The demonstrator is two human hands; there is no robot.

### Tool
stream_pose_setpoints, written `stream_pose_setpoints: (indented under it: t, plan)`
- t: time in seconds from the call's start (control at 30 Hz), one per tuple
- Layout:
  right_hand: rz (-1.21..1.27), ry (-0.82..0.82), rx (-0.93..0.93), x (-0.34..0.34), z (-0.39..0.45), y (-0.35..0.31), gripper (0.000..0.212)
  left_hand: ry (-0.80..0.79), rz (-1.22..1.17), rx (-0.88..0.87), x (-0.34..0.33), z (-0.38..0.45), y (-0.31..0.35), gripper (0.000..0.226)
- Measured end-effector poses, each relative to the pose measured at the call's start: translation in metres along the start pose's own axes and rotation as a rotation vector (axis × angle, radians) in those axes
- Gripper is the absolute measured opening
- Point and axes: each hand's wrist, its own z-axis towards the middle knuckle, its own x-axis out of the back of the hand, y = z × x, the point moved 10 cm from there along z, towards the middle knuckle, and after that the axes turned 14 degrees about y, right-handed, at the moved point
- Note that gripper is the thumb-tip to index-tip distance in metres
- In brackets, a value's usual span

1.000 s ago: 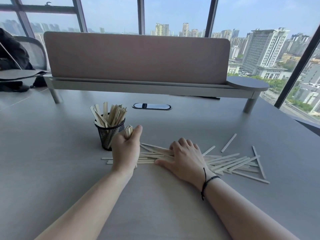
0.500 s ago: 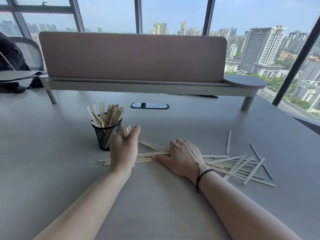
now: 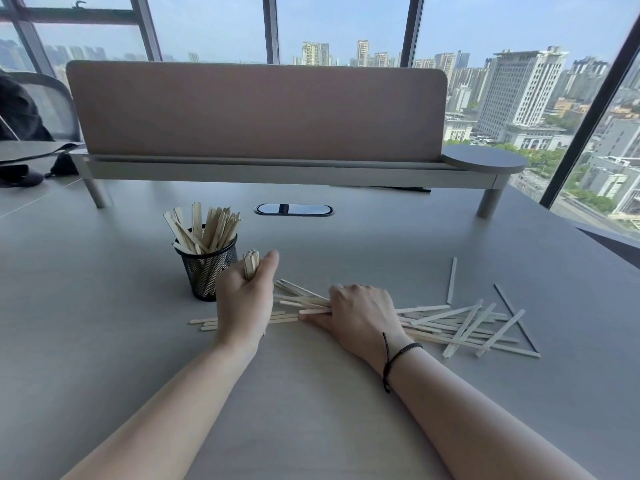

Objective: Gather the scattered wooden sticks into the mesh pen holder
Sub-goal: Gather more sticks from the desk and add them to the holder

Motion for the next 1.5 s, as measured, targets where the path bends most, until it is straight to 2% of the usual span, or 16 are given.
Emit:
stream_pose_setpoints:
  t: [0.53, 0.8, 0.93, 1.13, 1.27, 1.4, 1.5]
  plan:
    - [0.070, -0.012, -0.013, 0.008, -0.004, -0.003, 0.064, -0.023, 0.002, 0.001, -0.001, 0.001, -0.002, 0.057]
    - [0.144, 0.149, -0.039, 0.026, -0.004, 0.001, 0.066, -0.013, -0.023, 0.009, 0.000, 0.001, 0.001, 0.056]
    - [0.191, 0.214, -0.055, 0.029, -0.007, 0.003, 0.067, 0.004, -0.023, -0.040, 0.002, 0.000, 0.008, 0.056]
    - [0.271, 0.269, -0.033, 0.039, -0.007, 0.003, 0.066, 0.035, -0.047, -0.021, 0.004, 0.004, 0.006, 0.023]
    - [0.289, 0.251, 0.002, 0.039, -0.008, -0.002, 0.067, -0.013, -0.046, 0.048, -0.002, 0.006, -0.005, 0.041]
    - [0.264, 0.218, 0.004, 0.035, -0.009, -0.003, 0.070, 0.010, -0.076, -0.008, 0.001, 0.005, 0.005, 0.011]
    - [0.222, 0.192, 0.007, 0.031, -0.009, -0.004, 0.063, 0.012, -0.113, 0.019, 0.003, 0.002, 0.005, 0.028]
